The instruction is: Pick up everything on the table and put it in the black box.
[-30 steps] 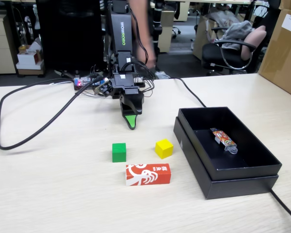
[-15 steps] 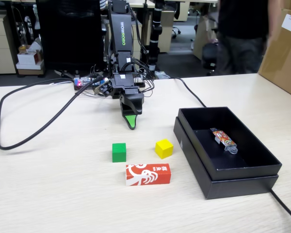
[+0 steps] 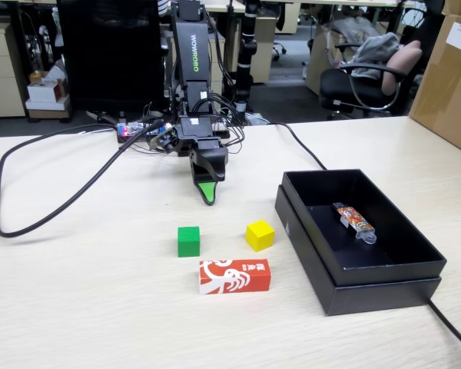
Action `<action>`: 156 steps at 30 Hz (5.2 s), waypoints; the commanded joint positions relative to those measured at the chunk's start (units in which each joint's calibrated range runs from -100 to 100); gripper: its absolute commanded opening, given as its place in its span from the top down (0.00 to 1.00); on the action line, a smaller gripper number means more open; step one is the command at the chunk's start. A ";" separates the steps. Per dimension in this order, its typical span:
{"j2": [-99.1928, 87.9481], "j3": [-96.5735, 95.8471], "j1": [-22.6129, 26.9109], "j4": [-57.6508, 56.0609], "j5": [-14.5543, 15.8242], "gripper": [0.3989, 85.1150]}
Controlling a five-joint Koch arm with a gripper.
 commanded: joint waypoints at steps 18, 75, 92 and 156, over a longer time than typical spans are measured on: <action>0.02 0.15 -0.05 0.12 -0.10 0.42; 3.81 49.29 3.66 -60.79 3.27 0.43; 48.79 95.89 5.37 -89.56 4.30 0.43; 35.83 108.04 13.68 -97.08 4.98 0.84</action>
